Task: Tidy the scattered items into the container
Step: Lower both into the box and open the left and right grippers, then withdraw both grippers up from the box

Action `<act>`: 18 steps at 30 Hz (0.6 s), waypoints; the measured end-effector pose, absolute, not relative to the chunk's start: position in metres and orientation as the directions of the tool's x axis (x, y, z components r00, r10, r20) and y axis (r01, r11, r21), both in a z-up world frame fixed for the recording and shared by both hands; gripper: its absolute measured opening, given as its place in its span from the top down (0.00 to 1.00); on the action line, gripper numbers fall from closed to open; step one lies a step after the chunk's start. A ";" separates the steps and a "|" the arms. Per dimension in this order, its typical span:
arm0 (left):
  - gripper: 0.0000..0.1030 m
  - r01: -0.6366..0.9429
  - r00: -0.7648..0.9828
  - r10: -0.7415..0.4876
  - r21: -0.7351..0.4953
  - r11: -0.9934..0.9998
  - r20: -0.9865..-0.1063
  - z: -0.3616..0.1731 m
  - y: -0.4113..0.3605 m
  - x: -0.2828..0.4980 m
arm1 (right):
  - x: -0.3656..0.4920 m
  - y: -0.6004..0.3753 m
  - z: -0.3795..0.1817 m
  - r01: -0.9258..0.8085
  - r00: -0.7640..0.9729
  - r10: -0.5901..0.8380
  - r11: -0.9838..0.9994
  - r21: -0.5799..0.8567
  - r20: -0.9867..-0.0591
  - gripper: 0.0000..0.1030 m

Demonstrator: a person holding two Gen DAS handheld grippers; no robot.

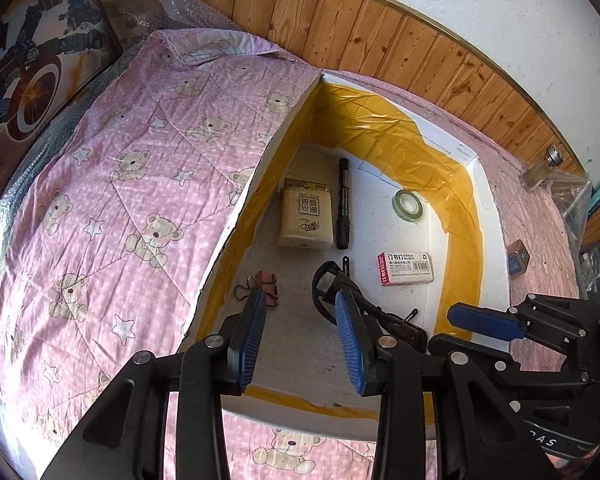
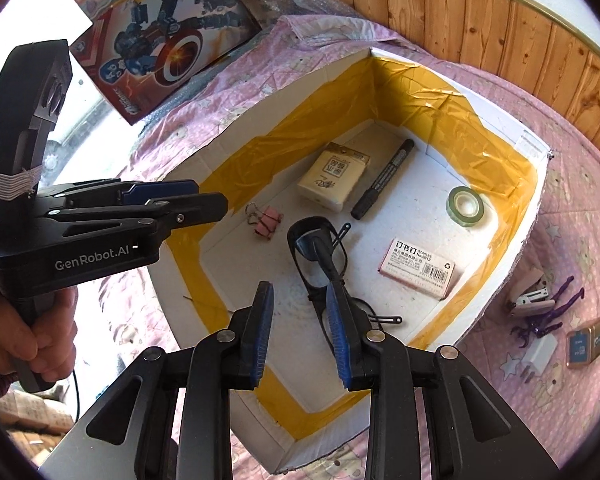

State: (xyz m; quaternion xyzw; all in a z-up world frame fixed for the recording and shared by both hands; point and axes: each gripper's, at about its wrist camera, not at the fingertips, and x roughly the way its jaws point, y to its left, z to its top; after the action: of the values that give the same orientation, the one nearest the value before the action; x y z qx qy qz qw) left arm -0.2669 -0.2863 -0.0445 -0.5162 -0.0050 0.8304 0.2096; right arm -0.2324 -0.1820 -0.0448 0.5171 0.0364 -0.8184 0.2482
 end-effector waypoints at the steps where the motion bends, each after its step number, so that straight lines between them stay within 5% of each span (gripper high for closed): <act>1: 0.63 -0.349 -0.382 0.351 -0.219 -0.911 -0.855 -0.043 -0.285 -0.264 | -0.230 -0.182 -0.044 0.444 -0.343 -0.368 -0.874 0.196 -0.864 0.71; 18: 0.63 -0.455 -0.455 0.341 -0.114 -0.883 -0.823 -0.009 -0.262 -0.214 | -0.201 -0.172 -0.022 0.427 -0.375 -0.380 -0.880 0.205 -0.846 0.70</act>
State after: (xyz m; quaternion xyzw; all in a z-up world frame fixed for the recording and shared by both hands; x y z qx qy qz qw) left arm -0.2140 -0.2624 -0.0088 -0.4669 0.0611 0.8506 0.2339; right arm -0.2006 -0.1721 -0.0218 0.5031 0.0238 -0.8289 0.2434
